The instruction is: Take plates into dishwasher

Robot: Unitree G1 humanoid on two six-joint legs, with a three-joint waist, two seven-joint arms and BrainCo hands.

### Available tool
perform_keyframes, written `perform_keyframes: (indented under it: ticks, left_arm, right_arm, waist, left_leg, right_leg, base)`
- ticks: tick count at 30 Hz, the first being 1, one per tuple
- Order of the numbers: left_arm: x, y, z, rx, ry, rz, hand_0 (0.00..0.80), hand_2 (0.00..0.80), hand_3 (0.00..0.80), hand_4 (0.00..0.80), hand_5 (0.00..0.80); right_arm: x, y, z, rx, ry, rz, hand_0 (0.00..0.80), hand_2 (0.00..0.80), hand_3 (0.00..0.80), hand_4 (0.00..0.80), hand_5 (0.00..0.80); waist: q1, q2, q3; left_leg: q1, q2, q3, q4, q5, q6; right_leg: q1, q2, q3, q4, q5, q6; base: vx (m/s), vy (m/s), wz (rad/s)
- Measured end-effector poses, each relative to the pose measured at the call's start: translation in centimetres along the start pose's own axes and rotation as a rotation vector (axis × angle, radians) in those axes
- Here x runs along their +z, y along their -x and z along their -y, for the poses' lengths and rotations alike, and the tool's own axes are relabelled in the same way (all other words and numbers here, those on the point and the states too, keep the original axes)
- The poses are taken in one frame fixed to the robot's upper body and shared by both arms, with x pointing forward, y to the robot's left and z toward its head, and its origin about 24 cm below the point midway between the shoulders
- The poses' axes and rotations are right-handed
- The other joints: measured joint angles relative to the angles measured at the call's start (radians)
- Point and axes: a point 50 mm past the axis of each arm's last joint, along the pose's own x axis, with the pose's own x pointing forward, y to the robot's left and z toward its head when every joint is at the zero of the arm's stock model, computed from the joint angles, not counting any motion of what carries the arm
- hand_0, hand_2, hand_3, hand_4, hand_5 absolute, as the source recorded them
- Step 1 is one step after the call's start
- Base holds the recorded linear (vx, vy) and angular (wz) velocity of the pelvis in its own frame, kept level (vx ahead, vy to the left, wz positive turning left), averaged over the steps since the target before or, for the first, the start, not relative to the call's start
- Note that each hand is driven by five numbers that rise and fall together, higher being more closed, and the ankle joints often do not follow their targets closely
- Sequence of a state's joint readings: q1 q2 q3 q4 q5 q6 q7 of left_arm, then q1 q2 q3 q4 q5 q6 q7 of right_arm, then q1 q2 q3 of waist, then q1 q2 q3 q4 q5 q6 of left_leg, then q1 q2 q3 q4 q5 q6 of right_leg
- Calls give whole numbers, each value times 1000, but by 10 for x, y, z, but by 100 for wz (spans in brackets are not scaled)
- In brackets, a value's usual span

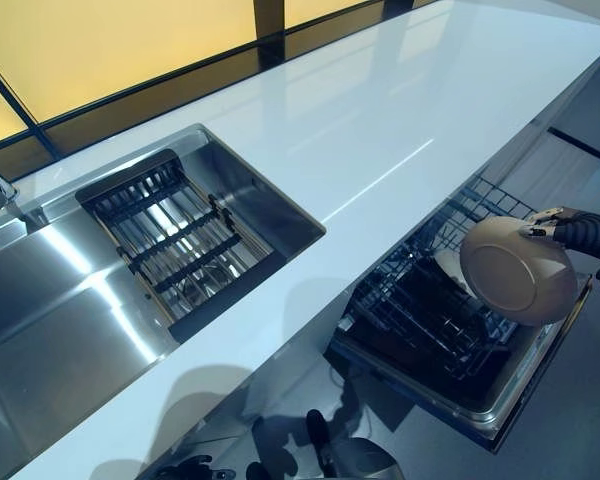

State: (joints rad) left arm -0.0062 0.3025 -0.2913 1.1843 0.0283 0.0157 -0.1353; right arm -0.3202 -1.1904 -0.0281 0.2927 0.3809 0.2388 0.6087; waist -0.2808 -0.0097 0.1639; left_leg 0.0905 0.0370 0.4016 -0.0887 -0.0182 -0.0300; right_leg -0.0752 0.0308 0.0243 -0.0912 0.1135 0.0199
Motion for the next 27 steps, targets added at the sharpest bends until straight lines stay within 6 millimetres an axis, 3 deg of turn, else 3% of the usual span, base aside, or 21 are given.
perform_keyframes:
  ticks: [15, 27]
  left_arm:
    - [4, -1, 1, -4, 2, 11, 0, 0, 0, 0, 0]
    - [13, -1, 1, -2, 9, 40, 0, 0, 0, 0, 0]
  right_arm:
    - [-13, -14, -25, 125, 76, -90, 800, 800, 800, 800, 800]
    - [-10, -20, -30, 161, 177, -132, 800, 800, 800, 800, 800]
  waist:
    - [9, 2, 1]
    - [26, 14, 25]
  left_leg:
    - [0, 1, -1, 2, 0, 0]
    - [0, 1, -5, 3, 0, 0]
  right_leg:
    - [0, 0, -2, 0, 0, 0]
    - [1, -1, -6, 0, 0, -1]
  base:
    - [0, 0, 0]
    - [0, 0, 0]
